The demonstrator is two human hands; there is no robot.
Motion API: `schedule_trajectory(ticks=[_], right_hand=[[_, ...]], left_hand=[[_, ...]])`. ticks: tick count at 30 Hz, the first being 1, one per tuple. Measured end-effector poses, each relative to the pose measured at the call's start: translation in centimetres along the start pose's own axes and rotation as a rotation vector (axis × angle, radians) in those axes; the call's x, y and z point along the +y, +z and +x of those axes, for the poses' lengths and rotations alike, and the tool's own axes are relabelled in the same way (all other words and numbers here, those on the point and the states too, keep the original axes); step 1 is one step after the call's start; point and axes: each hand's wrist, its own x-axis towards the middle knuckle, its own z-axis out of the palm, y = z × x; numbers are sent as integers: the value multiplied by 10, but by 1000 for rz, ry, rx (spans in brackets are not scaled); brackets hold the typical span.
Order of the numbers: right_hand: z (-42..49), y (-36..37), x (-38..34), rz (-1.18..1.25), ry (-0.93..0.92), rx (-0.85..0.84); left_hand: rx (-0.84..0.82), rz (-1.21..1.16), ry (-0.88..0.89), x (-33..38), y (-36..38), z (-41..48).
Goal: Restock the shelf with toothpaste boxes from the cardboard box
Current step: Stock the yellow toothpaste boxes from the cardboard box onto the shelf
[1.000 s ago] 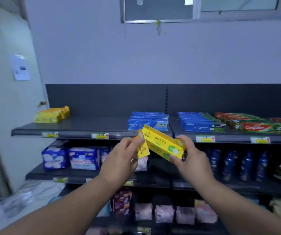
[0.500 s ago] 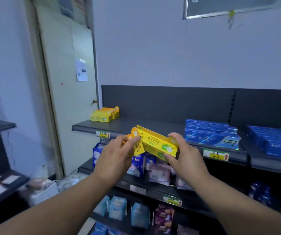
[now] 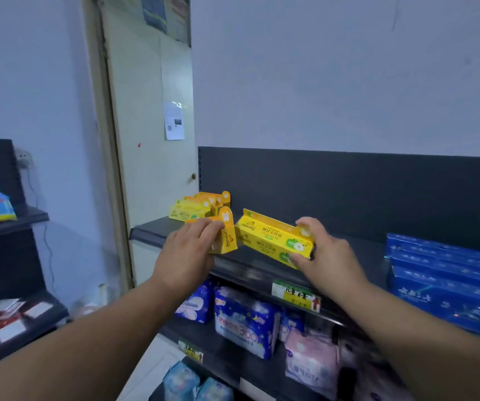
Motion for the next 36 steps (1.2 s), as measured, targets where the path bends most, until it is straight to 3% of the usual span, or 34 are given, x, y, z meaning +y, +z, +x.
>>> schedule_trajectory(ticks=[7,16,27,36], right_hand=[[73,58,-8,-47,19,-96],[153,121,-24,-139,212,-103],[196,172,-38,-153,445,-223],[211,164,-53,-174,453,-474]], left_hand=[[-11,79,1,-90,41,36],[-239,77,114,-194,118,95],[-647,-36,236,-235,145,136],[-642,-135,266,-243,145,147]])
